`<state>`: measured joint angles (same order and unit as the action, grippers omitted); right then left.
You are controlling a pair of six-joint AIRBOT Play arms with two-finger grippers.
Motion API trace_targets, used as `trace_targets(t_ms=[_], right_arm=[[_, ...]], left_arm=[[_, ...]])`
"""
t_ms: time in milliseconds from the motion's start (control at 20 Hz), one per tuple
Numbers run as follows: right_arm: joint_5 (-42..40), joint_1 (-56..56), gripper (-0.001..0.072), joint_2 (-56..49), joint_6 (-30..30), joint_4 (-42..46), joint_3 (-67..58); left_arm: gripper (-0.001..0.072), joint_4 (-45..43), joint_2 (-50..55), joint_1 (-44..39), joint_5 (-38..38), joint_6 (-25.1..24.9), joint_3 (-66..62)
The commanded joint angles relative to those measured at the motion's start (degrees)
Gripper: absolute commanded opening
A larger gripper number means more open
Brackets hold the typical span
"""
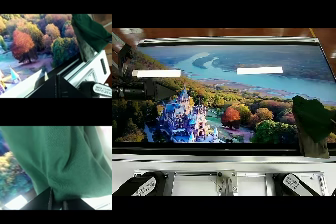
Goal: Fold the shirts.
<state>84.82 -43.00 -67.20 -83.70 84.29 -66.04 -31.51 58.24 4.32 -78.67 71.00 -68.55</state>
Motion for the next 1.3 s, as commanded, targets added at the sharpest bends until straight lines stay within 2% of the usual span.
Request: trace_targets(t_ms=[0,300,400,450,500,550,750,900,950,1050,1150,1250], right_arm=[[-0.63,0.00,0.0082,0.04,-2.36,6.97,5.11],[-5.22,-0.24,0.0082,0.02,-6.62,10.78,11.41],[-5.53,-0.24,0.0110,0.04,-7.69,10.88,12.90],[-5.53,-0.24,0.0192,0.02,-8.48,11.54,13.53],[-5.33,-0.24,0.0473,0.02,-8.85,12.35,13.86],[-5.05,-0.24,0.0604,0.04,-8.83,13.29,13.90],[-0.83,-0.22,0.0603,0.42,-8.22,17.88,12.90],[-0.15,-0.02,0.0603,2.71,-3.93,12.63,6.29],[-1.81,0.35,0.0604,3.96,-4.90,10.38,2.82],[-8.31,2.91,0.0603,7.02,-8.46,5.38,-3.23],[-15.93,8.90,0.0603,9.88,-9.07,-0.59,-6.12],[-19.19,18.38,0.0602,10.19,-9.22,-3.69,-6.01]], left_arm=[[0.0036,0.04,-0.04,-0.04,0.00,0.26,0.00],[0.0036,0.04,-0.04,-0.04,0.02,0.26,0.00],[0.0036,0.04,-0.04,-0.04,0.02,0.28,0.00],[0.0036,0.04,-0.04,-0.04,0.02,0.28,0.00],[0.0036,0.04,-0.04,-0.04,0.02,0.28,0.00],[0.0036,0.04,-0.04,-0.04,0.04,0.26,0.00],[0.0036,0.02,0.00,-0.04,0.17,0.24,0.00],[0.0036,-0.15,0.39,-0.04,2.12,0.11,0.00],[0.0034,-0.81,0.59,-0.07,3.98,-1.38,-0.02],[0.0032,-10.62,0.68,-1.36,9.05,-1.40,-0.02],[0.0032,-30.45,1.09,-5.62,12.76,6.84,-0.04],[0.0031,-49.51,3.74,-12.50,10.12,14.75,-1.46]])
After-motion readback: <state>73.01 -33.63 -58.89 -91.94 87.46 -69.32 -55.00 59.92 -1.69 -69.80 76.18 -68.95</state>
